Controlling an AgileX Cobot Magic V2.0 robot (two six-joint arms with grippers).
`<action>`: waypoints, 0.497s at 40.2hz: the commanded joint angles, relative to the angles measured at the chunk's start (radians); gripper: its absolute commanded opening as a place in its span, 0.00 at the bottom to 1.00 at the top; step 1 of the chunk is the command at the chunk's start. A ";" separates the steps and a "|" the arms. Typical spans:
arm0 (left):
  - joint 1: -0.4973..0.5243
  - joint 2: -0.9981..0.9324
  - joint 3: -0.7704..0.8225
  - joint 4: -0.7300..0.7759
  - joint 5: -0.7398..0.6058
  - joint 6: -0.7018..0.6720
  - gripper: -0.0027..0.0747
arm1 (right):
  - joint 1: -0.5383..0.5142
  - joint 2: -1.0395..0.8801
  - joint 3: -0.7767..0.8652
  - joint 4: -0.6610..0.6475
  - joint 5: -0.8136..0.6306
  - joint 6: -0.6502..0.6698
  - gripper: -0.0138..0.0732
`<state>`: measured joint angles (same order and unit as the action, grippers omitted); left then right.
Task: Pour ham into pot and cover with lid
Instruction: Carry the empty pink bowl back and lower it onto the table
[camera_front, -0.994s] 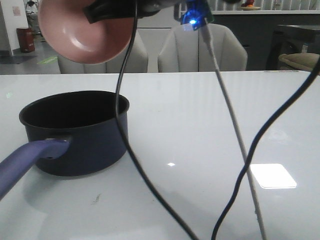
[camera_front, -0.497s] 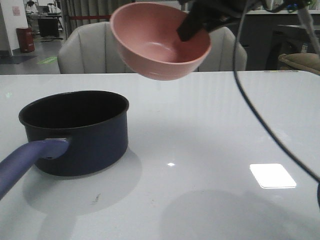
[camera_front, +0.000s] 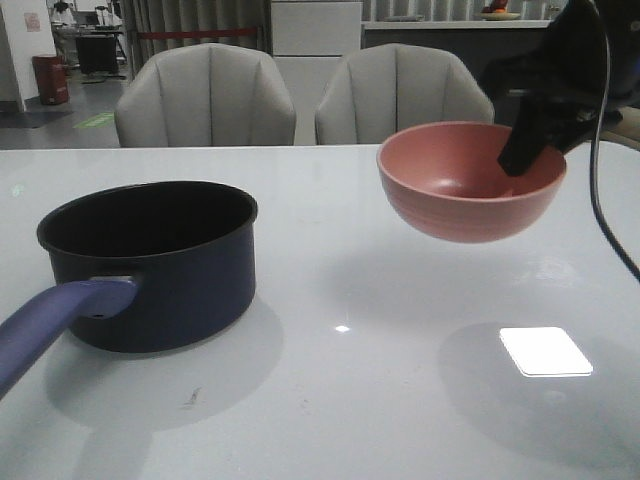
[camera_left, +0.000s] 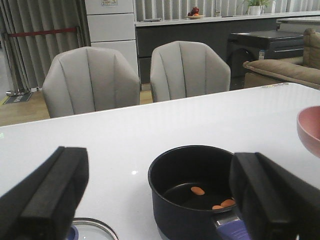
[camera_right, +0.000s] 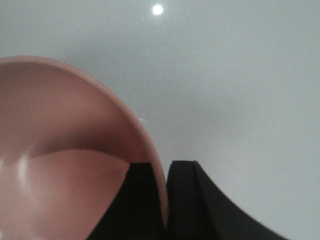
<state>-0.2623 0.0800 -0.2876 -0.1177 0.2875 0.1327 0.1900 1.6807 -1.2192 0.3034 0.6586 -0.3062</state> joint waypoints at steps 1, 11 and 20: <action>-0.006 0.010 -0.026 -0.010 -0.078 -0.006 0.82 | -0.023 -0.003 -0.033 -0.023 -0.022 0.065 0.32; -0.006 0.010 -0.026 -0.010 -0.078 -0.006 0.82 | -0.081 0.085 -0.033 -0.021 -0.011 0.122 0.32; -0.006 0.010 -0.026 -0.010 -0.078 -0.006 0.82 | -0.115 0.129 -0.033 -0.021 -0.002 0.125 0.32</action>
<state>-0.2623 0.0800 -0.2876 -0.1177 0.2875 0.1327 0.0886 1.8425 -1.2192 0.2820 0.6700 -0.1820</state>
